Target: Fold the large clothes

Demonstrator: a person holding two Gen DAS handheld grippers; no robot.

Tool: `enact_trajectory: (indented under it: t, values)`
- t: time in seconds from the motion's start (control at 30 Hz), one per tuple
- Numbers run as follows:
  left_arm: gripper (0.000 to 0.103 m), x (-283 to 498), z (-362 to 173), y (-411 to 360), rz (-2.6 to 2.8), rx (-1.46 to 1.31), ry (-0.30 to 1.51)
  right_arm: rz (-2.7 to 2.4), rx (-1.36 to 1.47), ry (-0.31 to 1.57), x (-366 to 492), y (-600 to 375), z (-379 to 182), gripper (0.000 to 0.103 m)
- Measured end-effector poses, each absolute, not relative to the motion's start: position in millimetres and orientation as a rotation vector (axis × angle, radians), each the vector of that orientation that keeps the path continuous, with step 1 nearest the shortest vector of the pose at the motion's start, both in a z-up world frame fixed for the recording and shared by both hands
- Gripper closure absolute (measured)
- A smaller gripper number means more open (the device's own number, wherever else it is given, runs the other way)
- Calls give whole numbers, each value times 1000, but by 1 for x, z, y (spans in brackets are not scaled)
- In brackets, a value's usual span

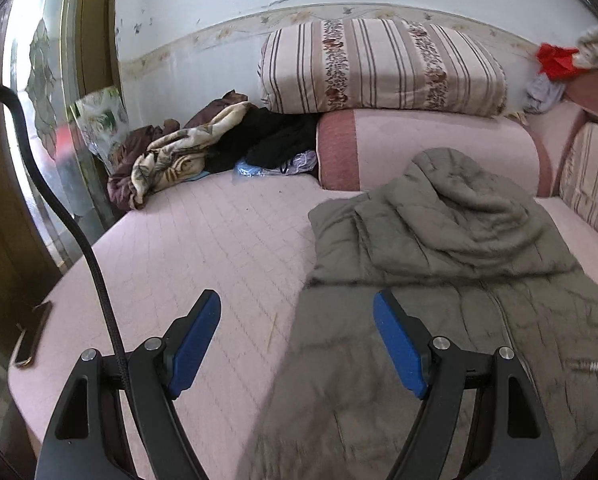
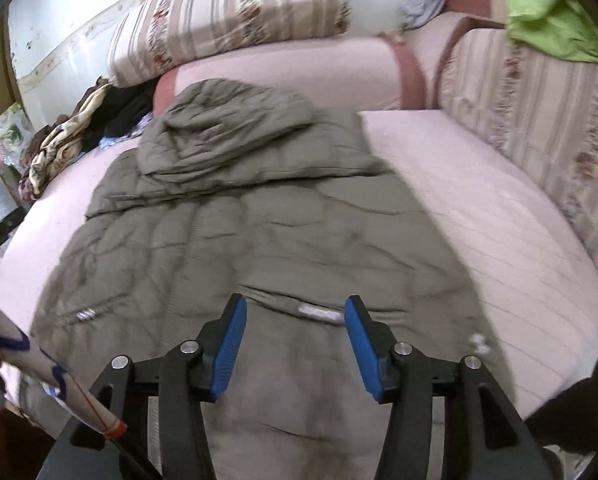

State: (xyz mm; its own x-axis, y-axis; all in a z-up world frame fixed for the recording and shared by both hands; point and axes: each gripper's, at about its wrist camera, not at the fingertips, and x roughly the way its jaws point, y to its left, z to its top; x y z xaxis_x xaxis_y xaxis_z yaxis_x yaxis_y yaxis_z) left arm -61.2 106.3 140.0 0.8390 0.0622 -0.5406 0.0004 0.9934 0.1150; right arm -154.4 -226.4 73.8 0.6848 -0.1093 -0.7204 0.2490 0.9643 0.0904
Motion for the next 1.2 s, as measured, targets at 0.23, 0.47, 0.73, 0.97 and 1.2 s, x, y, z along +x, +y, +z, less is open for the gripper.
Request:
enact_trajectory:
  t: [0.23,0.47,0.73,0.97,1.2]
  values:
    - [20,-118,149,98,54,116,577,-287,179,741,-186,-249,57,48]
    - [20,-148,154,95,49,71,620,-249,158,723,-197,-245,50,45]
    - [20,-163,151,71,31,109,650,-232,125,699,-203,-239,52,42]
    - [20,-164,146,51,21,163,657,-217,166,686,-207,-244,55,41]
    - [20,-159,139,46,29,178,683,-210,183,697,-206,-246,51,40]
